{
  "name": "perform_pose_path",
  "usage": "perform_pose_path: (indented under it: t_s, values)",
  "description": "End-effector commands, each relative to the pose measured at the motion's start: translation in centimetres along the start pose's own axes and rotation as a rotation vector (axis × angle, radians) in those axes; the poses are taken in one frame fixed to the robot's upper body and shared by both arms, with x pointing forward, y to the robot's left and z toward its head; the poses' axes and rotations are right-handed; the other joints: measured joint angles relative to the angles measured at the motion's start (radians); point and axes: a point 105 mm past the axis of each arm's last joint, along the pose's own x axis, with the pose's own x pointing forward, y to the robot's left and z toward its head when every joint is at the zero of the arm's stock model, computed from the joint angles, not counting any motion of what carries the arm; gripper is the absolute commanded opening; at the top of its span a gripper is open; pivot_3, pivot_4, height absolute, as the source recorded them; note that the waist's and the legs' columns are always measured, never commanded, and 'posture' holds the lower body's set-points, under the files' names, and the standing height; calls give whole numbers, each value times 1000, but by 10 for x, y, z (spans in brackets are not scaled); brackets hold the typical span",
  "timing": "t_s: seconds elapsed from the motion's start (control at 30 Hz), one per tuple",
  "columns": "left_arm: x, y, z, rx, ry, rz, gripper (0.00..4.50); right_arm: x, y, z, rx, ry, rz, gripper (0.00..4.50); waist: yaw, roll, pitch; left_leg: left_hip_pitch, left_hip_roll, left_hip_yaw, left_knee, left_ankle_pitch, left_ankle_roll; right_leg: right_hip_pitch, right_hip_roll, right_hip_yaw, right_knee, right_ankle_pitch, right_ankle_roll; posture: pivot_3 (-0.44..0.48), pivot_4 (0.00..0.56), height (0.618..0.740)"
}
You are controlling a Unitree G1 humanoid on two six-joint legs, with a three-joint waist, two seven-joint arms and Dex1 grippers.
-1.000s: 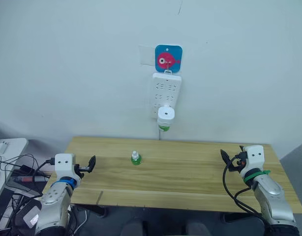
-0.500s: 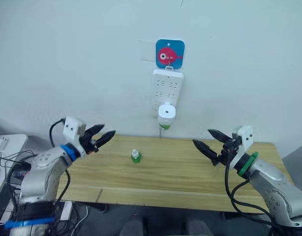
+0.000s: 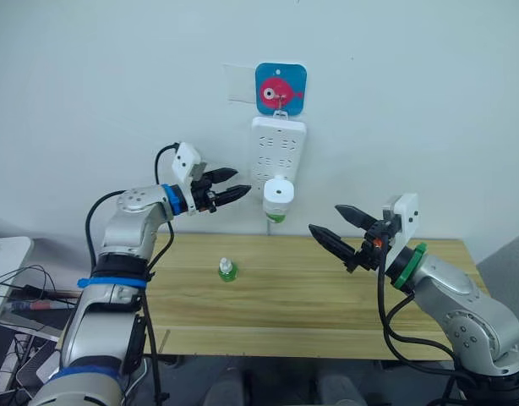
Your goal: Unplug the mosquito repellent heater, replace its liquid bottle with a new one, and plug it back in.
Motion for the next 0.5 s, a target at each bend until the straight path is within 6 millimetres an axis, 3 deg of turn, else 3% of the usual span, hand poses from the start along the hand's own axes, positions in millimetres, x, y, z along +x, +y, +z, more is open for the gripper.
perform_pose_path:
  t_s: [0.03,0.27,0.5]
  values:
    - [7,6,9,68,12,-31,2956,-4,6,10,-41,-36,2,4500,-2,0,0,0,0,0,0,0,0,0,0,0,0,0,0,-168,119,740]
    - [23,8,10,110,46,-86,2956,-4,5,11,-40,-38,-17,4500,-10,-2,6,0,0,0,1,0,0,0,0,0,1,0,0,-191,137,740]
    - [36,-5,15,117,42,-213,2956,-7,3,9,-43,-26,-41,4500,-10,-3,16,-1,0,-2,1,0,0,1,0,-1,1,0,1,-210,147,740]
